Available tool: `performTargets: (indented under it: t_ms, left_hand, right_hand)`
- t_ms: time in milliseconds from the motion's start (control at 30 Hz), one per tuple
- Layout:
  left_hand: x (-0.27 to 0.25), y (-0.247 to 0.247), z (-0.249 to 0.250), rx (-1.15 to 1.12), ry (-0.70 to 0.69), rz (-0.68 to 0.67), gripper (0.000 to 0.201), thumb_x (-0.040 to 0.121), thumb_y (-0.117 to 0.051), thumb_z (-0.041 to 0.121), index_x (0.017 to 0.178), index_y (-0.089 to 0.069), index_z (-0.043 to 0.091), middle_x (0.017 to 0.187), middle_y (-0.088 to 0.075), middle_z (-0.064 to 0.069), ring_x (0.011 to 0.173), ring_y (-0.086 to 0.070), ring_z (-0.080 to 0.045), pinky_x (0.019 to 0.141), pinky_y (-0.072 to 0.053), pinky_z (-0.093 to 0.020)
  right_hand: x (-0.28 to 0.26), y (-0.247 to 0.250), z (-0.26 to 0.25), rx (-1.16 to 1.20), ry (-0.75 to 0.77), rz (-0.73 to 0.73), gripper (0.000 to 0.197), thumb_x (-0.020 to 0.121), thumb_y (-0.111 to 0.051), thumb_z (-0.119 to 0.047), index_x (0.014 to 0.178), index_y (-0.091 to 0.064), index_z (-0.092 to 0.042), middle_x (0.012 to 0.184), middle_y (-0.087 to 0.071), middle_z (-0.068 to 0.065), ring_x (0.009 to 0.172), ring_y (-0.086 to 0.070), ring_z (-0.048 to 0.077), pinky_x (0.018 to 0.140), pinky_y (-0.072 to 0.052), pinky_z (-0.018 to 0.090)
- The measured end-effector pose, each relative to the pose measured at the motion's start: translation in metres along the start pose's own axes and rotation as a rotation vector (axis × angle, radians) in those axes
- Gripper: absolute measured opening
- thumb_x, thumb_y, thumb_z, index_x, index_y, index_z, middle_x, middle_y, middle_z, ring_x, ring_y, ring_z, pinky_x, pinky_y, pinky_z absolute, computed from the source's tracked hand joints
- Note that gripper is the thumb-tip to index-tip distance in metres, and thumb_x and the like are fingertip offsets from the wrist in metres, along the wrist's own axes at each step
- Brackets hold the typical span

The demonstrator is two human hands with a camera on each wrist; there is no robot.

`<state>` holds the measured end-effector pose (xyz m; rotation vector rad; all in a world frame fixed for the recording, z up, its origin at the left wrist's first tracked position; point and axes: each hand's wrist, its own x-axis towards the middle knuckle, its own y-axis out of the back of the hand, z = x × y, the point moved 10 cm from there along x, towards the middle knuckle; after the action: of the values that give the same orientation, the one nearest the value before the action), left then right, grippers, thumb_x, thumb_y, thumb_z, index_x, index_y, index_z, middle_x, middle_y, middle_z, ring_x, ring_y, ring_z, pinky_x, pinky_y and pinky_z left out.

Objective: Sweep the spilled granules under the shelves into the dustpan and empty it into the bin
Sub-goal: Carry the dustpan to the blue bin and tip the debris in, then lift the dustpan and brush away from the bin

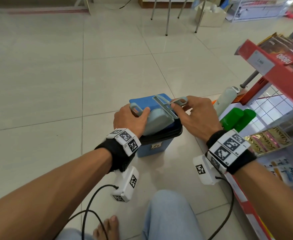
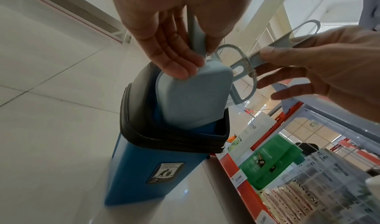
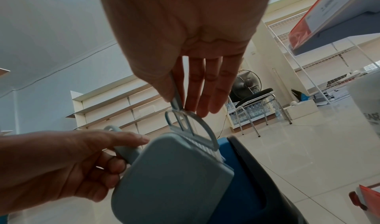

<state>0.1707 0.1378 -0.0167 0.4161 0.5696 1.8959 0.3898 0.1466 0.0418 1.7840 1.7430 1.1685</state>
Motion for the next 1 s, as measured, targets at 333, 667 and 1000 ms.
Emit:
performTargets:
  t_ms: [333,667,1000]
  left_hand:
    - [-0.001,0.002,0.012,-0.011,-0.071,-0.021,0.045,0.080,-0.062,0.060,0.083,-0.063,0.015,0.074,-0.071,-0.003,0.074,-0.069,-0.024,0.073,-0.056,-0.039]
    - [-0.010,-0.003,0.014,0.146,-0.176,-0.081,0.044,0.082,-0.062,0.056,0.086,-0.062,0.012,0.087,-0.068,-0.006,0.080,-0.062,-0.027,0.072,-0.051,-0.036]
    - [0.001,-0.005,-0.026,-0.093,0.214,-0.315,0.030,0.080,-0.074,0.036,0.090,-0.075,0.007,0.092,-0.076,-0.009,0.092,-0.071,-0.026,0.087,-0.057,-0.038]
  right_hand:
    - [0.003,0.007,-0.001,-0.010,0.010,0.040,0.032,0.093,-0.055,-0.046,0.099,-0.075,-0.021,0.089,-0.074,-0.006,0.079,-0.067,0.010,0.073,-0.056,0.040]
    - [-0.002,0.012,-0.005,0.005,0.037,0.063,0.030,0.091,-0.055,-0.048,0.095,-0.075,-0.027,0.082,-0.073,-0.012,0.073,-0.066,0.004,0.068,-0.057,0.037]
    - [0.000,0.044,-0.025,0.190,0.064,0.204,0.021,0.096,-0.061,-0.034,0.107,-0.074,-0.022,0.092,-0.074,-0.011,0.076,-0.067,-0.001,0.061,-0.052,0.011]
